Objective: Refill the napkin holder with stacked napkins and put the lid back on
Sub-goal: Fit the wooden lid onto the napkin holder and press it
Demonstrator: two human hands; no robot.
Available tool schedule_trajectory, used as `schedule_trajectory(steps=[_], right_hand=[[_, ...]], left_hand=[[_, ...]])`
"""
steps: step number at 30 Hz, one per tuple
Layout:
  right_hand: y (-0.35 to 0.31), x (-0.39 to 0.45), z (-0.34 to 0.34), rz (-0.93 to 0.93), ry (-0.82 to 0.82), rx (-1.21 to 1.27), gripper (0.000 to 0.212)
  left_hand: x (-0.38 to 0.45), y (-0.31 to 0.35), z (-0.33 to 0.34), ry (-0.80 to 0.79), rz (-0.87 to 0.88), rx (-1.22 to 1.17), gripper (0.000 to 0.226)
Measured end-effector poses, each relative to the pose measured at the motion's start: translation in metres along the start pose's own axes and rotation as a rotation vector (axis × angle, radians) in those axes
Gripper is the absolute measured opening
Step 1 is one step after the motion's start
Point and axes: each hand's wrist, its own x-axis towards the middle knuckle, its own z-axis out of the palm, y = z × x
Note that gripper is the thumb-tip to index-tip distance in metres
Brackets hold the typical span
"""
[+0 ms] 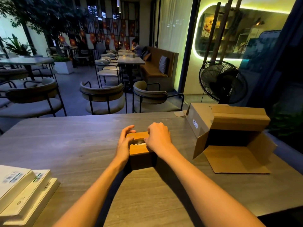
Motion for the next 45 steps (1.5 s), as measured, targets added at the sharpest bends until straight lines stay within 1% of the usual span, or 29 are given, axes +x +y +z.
schedule_trajectory(steps=[1, 3, 4, 6, 8, 10, 12, 16, 20, 22, 23, 24, 25, 26, 27, 29, 31, 33, 35, 38, 45], right_hand=[[0.004, 0.002, 0.002, -0.002, 0.007, 0.050, 0.028], [0.012, 0.006, 0.005, 0.026, 0.004, 0.238, 0.040], [0.015, 0.008, 0.007, 0.045, -0.020, 0.343, 0.047], [0.017, 0.009, 0.015, 0.053, -0.135, 0.474, 0.058], [0.015, 0.006, 0.028, 0.017, -0.235, 0.478, 0.059], [0.016, 0.004, 0.037, -0.003, -0.228, 0.470, 0.055], [0.018, 0.007, 0.040, 0.018, -0.233, 0.495, 0.053], [0.021, 0.013, 0.041, 0.066, -0.278, 0.534, 0.053], [0.017, 0.011, 0.042, 0.109, -0.226, 0.534, 0.050], [0.017, 0.006, 0.041, 0.048, -0.154, 0.491, 0.036], [0.017, 0.003, 0.038, -0.016, -0.085, 0.399, 0.026], [0.015, 0.001, 0.034, -0.101, 0.005, 0.255, 0.021], [0.013, -0.001, 0.031, -0.196, 0.085, 0.095, 0.019], [0.009, -0.002, 0.026, -0.257, 0.127, -0.028, 0.021], [0.003, -0.003, 0.021, -0.270, 0.119, -0.124, 0.026], [-0.009, -0.001, 0.014, -0.188, 0.041, -0.261, 0.032], [-0.021, 0.003, 0.012, -0.087, -0.042, -0.351, 0.031], [-0.030, 0.006, 0.010, -0.038, -0.098, -0.427, 0.032], [-0.036, 0.008, 0.009, -0.018, -0.126, -0.450, 0.032], [-0.041, 0.009, 0.009, -0.008, -0.146, -0.407, 0.031], [-0.028, 0.008, 0.009, -0.050, -0.134, -0.297, 0.027]], left_hand=[[0.002, -0.001, -0.001, -0.010, -0.017, 0.026, 0.034], [0.005, 0.000, -0.003, -0.039, -0.014, 0.092, 0.030], [0.006, 0.000, -0.003, -0.050, -0.011, 0.131, 0.029], [0.006, 0.002, -0.004, -0.069, -0.020, 0.161, 0.030], [0.004, 0.002, -0.007, -0.086, -0.055, 0.131, 0.031], [0.001, 0.001, -0.012, -0.109, -0.074, 0.075, 0.035], [0.000, -0.002, -0.016, -0.128, -0.100, 0.049, 0.044], [-0.001, -0.005, -0.013, -0.112, -0.114, 0.006, 0.033], [-0.007, -0.007, -0.008, -0.075, -0.150, -0.084, 0.022], [-0.010, -0.009, -0.005, -0.054, -0.096, -0.063, 0.017], [-0.012, -0.009, -0.003, -0.035, -0.064, -0.047, 0.016], [-0.013, -0.008, -0.001, -0.009, -0.043, -0.034, 0.015], [-0.013, -0.008, 0.001, 0.018, -0.029, -0.021, 0.015], [-0.013, -0.008, 0.003, 0.043, -0.018, -0.012, 0.015], [-0.014, -0.009, 0.004, 0.069, -0.007, 0.001, 0.015], [-0.016, -0.012, 0.006, 0.110, 0.018, 0.033, 0.015], [-0.018, -0.018, 0.003, 0.125, 0.019, 0.042, 0.019], [-0.018, -0.024, -0.001, 0.115, 0.008, 0.052, 0.027], [-0.016, -0.028, -0.005, 0.099, 0.011, 0.086, 0.030], [-0.013, -0.031, -0.007, 0.091, 0.017, 0.119, 0.029], [-0.011, -0.035, -0.006, 0.088, 0.012, 0.061, 0.030]])
